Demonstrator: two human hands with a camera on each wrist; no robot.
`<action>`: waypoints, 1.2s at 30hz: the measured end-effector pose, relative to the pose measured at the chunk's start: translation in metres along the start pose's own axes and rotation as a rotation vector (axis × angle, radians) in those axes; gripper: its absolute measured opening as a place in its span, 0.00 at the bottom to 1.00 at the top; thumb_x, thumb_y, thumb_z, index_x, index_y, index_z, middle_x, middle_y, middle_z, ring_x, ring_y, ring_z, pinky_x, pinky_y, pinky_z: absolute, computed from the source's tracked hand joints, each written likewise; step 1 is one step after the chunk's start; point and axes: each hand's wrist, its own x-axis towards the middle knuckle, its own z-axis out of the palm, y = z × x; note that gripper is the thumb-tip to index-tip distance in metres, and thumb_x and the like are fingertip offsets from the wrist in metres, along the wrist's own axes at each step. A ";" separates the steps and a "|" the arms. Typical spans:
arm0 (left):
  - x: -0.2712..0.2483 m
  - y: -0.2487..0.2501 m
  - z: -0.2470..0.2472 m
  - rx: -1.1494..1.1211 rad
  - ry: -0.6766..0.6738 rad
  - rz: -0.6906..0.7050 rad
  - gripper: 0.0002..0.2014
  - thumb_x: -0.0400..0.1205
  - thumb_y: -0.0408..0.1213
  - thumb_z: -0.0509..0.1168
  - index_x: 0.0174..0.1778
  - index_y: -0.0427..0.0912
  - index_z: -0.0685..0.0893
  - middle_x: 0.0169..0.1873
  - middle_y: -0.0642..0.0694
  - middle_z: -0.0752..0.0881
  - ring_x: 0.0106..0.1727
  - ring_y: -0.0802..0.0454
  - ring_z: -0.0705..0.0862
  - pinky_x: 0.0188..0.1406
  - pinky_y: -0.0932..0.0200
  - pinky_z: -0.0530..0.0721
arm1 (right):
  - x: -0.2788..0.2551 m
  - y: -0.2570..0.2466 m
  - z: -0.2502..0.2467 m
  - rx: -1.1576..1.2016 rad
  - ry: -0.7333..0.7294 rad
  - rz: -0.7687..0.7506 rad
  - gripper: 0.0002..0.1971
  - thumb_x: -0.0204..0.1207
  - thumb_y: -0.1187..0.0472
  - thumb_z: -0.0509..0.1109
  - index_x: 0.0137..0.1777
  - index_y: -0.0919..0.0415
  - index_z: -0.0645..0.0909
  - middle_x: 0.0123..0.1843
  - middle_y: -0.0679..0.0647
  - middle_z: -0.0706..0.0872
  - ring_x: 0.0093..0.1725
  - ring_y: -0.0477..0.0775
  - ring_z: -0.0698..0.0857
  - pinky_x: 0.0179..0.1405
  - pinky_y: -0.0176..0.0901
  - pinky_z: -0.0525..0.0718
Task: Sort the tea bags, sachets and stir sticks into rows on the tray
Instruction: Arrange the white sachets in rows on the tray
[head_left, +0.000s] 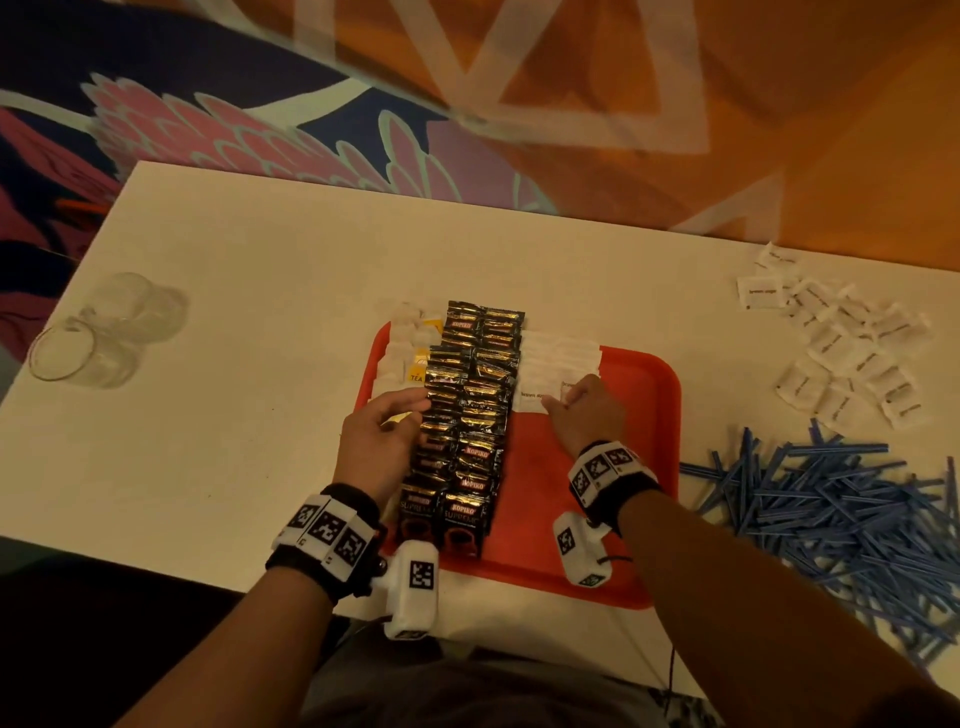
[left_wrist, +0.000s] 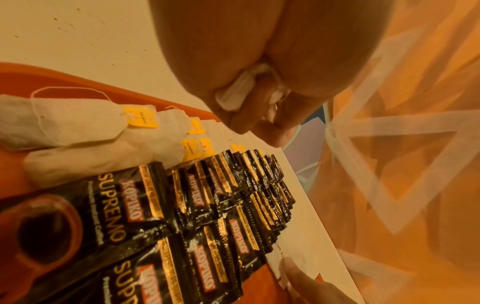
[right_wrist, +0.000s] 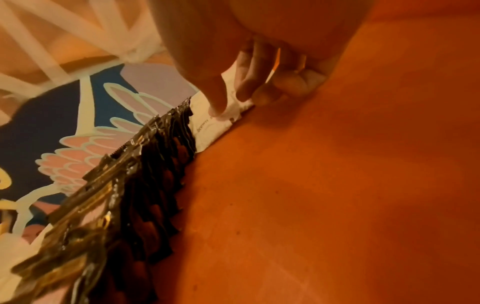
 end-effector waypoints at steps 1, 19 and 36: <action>0.000 0.000 0.000 -0.001 0.004 -0.006 0.16 0.83 0.22 0.63 0.55 0.47 0.90 0.53 0.51 0.90 0.32 0.65 0.85 0.30 0.69 0.82 | 0.000 -0.001 0.001 -0.050 -0.005 -0.093 0.11 0.76 0.53 0.74 0.43 0.54 0.74 0.40 0.47 0.81 0.40 0.48 0.80 0.31 0.39 0.71; -0.010 0.004 -0.003 -0.119 -0.003 -0.099 0.10 0.84 0.27 0.65 0.58 0.39 0.88 0.44 0.45 0.88 0.29 0.62 0.83 0.23 0.69 0.79 | -0.004 -0.012 0.007 -0.171 -0.146 -0.365 0.18 0.77 0.65 0.71 0.65 0.50 0.80 0.59 0.51 0.78 0.54 0.50 0.80 0.53 0.41 0.78; -0.029 0.046 0.099 -0.460 -0.210 -0.229 0.23 0.76 0.12 0.49 0.54 0.36 0.83 0.52 0.36 0.81 0.51 0.42 0.82 0.46 0.54 0.82 | -0.082 -0.037 -0.080 0.418 -0.219 -0.344 0.08 0.70 0.66 0.80 0.37 0.53 0.85 0.35 0.44 0.86 0.32 0.34 0.82 0.36 0.27 0.79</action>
